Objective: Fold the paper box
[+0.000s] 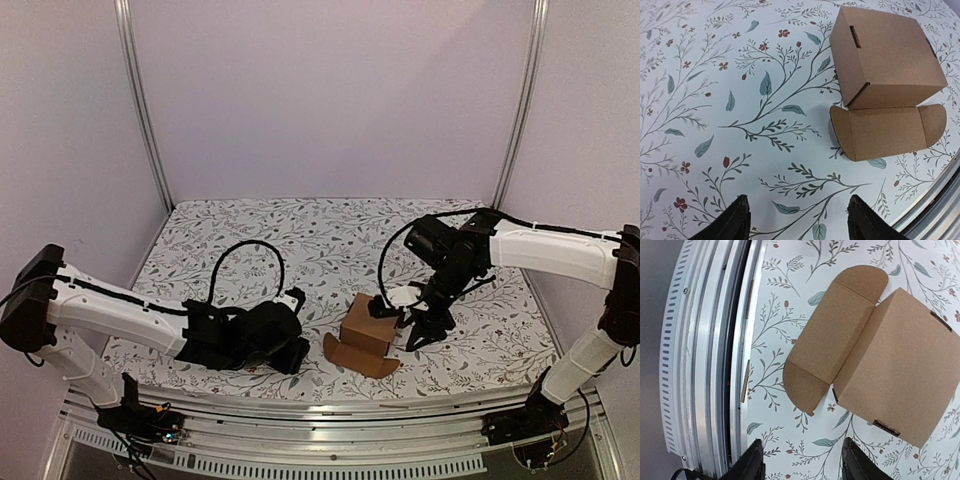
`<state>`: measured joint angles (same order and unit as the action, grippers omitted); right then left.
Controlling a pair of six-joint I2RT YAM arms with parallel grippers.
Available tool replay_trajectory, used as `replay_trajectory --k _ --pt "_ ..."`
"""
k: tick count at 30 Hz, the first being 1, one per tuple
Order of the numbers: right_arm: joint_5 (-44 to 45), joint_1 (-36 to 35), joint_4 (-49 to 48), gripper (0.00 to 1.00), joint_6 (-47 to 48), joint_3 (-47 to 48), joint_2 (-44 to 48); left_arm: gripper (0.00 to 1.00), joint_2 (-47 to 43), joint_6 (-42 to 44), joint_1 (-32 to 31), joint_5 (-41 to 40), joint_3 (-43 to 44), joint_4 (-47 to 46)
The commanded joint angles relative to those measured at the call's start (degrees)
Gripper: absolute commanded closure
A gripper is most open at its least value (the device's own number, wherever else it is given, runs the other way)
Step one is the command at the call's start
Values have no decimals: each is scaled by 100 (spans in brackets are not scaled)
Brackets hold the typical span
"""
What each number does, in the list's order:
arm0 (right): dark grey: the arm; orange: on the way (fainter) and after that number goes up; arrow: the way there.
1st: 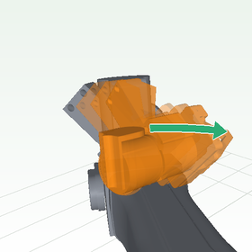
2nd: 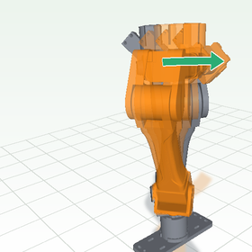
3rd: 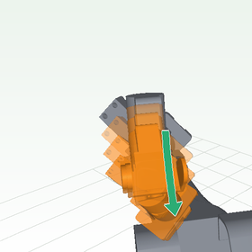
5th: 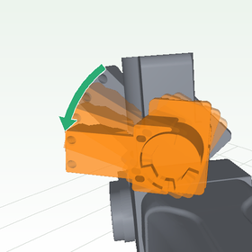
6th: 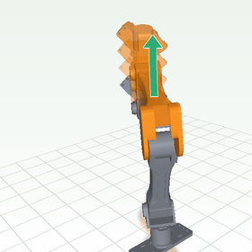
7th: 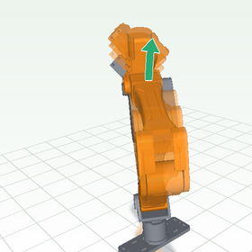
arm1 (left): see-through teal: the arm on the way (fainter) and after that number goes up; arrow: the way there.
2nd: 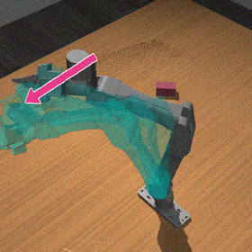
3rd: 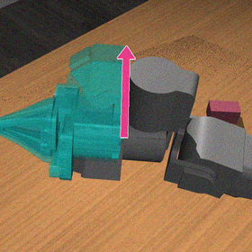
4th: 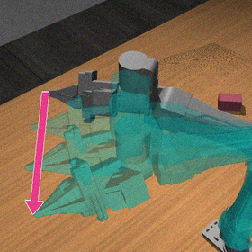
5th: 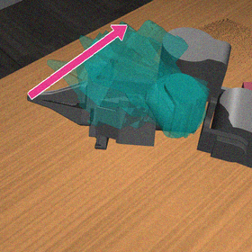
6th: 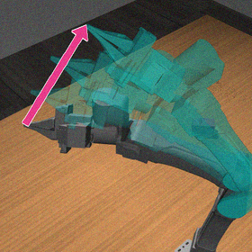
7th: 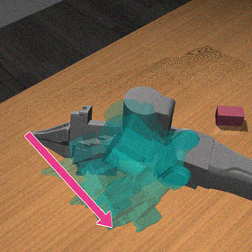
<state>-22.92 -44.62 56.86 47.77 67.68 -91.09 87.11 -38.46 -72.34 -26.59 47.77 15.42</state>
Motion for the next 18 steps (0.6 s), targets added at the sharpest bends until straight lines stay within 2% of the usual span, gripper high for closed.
replay_trajectory --k 1,4,6,7,8,10,12,15,18 --pt "555 10 188 28 498 36 480 31 -110 -468 -13 39 -650 -1099" --pt "1002 23 32 20 493 259 459 31 -143 -318 118 301 -1308 -2510" --pt "841 170 -154 16 269 524 489 31 -61 -278 207 398 -1450 -2939" --pt "622 290 -224 4 81 683 482 31 19 -241 251 529 -1462 -3105" --pt "348 417 -228 1 -218 844 446 31 118 -215 292 667 -1432 -3246" --pt "-30 606 -67 1 -825 1147 253 32 343 -230 324 884 -1287 -3368" --pt "-366 707 237 1 -836 1250 32 34 579 -301 319 1046 -1144 -3451" --pt "-591 839 -94 1 -652 776 74 38 856 -599 317 995 -1011 -3466" --pt "-761 980 -291 1 -938 558 151 43 1052 -837 308 766 -826 -3172"
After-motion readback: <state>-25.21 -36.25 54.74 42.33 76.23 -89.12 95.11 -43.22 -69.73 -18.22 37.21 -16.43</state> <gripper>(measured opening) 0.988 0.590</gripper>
